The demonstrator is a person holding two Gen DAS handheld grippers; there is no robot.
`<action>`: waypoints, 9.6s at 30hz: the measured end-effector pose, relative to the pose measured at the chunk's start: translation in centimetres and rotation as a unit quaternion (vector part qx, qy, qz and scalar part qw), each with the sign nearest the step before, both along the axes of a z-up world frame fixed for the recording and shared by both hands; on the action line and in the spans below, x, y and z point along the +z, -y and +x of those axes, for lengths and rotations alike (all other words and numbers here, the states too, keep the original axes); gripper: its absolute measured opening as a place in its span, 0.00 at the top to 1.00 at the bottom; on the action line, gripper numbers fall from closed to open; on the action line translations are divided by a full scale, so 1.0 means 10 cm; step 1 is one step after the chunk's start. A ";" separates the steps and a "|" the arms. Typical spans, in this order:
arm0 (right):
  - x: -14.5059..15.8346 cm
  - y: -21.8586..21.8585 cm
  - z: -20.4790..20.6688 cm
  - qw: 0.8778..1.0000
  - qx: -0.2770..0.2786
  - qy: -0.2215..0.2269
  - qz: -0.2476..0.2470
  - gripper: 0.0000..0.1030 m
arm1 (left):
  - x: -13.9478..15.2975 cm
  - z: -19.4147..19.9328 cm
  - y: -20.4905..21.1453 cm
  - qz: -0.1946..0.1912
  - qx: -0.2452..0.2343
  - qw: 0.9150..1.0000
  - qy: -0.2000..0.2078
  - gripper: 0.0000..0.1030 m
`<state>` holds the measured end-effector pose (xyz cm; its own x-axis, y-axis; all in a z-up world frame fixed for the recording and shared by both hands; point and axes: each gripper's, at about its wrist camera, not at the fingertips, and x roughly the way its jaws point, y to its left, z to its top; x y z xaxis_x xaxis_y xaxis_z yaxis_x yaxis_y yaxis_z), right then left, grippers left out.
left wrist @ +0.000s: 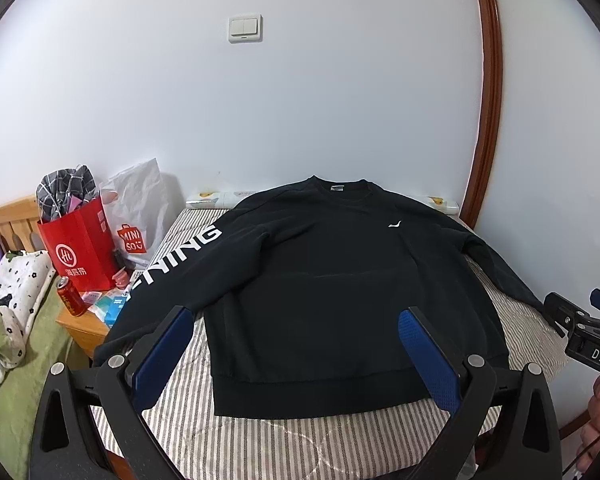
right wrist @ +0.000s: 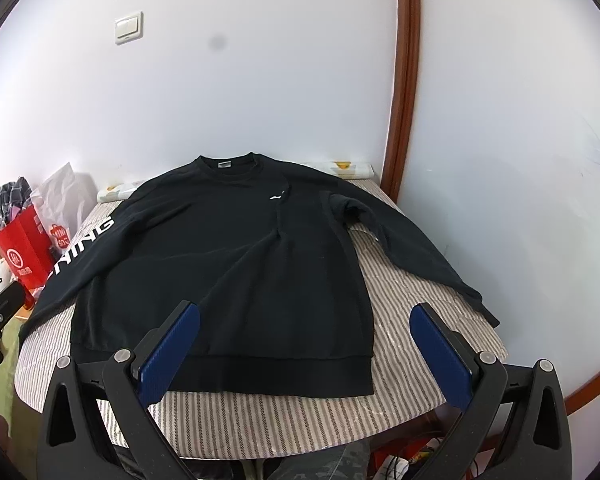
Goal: Fold small clothes
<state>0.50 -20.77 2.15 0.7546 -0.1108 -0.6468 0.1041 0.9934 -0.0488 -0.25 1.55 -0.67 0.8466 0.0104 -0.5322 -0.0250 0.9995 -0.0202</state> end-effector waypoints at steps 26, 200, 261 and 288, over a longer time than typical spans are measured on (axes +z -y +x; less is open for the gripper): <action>0.00 -0.02 -0.04 1.000 -0.003 0.003 0.005 0.00 | -0.02 -0.08 0.00 -0.004 0.006 1.000 0.010 0.00; -1.37 -1.85 2.17 0.953 0.291 -0.087 -0.006 0.37 | -1.79 1.36 -1.44 -0.072 0.050 0.986 -0.140 0.37; -2.01 1.26 0.93 0.988 0.022 -0.117 0.101 0.38 | -1.77 0.82 -1.19 -0.042 -0.026 0.985 -0.167 0.62; -1.83 1.09 0.59 0.989 0.043 -0.105 0.091 0.90 | -1.72 0.35 -1.20 -0.036 -0.030 0.983 -0.175 0.89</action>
